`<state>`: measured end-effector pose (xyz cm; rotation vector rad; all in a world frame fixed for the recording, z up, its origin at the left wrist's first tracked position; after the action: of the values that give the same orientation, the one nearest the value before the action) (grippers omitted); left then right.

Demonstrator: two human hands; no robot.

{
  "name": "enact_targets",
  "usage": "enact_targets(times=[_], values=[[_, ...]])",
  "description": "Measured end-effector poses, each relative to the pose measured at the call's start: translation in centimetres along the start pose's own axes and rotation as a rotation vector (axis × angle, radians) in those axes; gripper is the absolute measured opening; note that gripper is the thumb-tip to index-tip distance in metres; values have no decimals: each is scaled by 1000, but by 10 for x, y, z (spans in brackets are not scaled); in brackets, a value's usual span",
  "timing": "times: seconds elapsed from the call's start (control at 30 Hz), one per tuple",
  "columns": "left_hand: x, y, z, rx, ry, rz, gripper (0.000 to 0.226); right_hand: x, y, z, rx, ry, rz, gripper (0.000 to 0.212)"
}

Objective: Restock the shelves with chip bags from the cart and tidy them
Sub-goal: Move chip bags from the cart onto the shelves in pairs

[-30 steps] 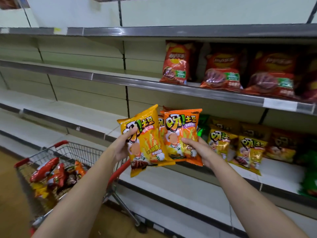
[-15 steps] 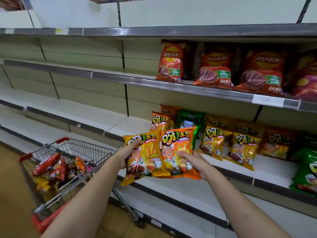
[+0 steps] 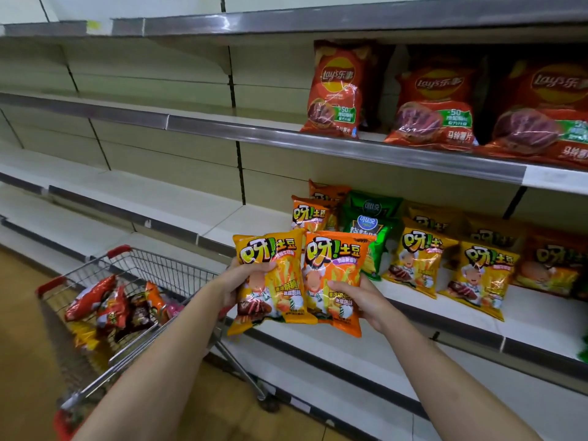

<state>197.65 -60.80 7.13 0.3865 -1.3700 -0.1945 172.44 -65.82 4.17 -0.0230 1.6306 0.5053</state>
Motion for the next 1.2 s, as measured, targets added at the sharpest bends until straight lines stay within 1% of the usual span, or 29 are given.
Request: enact_targets(times=[0.03,0.07,0.1,0.13,0.2,0.23,0.27,0.33,0.4,0.43,0.47,0.67,0.73,0.8,0.83,0.9,0.97,1.03,1.13,1.2], values=[[2,-10,-6,15,18,10,96,-2,-6,1,16,-4,-1,57],[4,-22,-12,31,40,25,104,-3,-15,1,34,-8,-1,55],[8,-30,-17,46,54,49,101,-5,-24,0,63,-6,-2,54],[12,-38,-21,60,73,77,90,-7,-34,-1,93,7,-11,55],[21,-57,-32,92,94,114,58,-10,-57,-3,158,19,-27,61],[25,-67,-38,96,106,115,49,-11,-68,-4,207,27,-24,59],[29,-78,-44,90,127,114,50,-14,-79,-4,255,38,-21,55],[38,-100,-56,75,141,116,64,-17,-103,-4,357,77,2,50],[45,-122,-67,48,134,118,70,-17,-128,-2,421,165,48,60],[49,-131,-71,34,122,125,69,-15,-142,-1,429,207,69,65],[52,-140,-74,23,118,127,67,-14,-155,2,424,231,80,66],[60,-183,-80,-18,103,96,66,-19,-204,30,382,238,155,58],[60,-193,-80,-45,92,84,79,-14,-214,35,364,299,179,55],[61,-201,-77,-67,81,70,95,-6,-224,36,351,369,210,59],[61,-204,-73,-82,73,69,97,-1,-228,35,340,402,222,62],[65,-207,-64,-116,78,89,89,0,-228,34,310,424,239,61],[69,-210,-52,-149,82,117,87,-7,-217,34,288,368,256,55],[73,-213,-37,-192,73,150,87,-13,-207,29,271,319,278,43],[79,-213,-10,-249,65,172,85,-19,-197,15,330,331,260,35],[83,-208,10,-281,47,192,83,-26,-188,4,375,317,182,25]])
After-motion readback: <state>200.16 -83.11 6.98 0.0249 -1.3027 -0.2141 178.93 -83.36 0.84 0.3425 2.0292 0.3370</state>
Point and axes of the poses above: each hand's wrist, its own y-axis away from the middle knuckle, its own z-axis out of the palm, x = y × z, the point moved 4 cm from there along -y, towards the middle knuckle, and after that the axes turned 2 degrees about y, right-handed, at the moved point
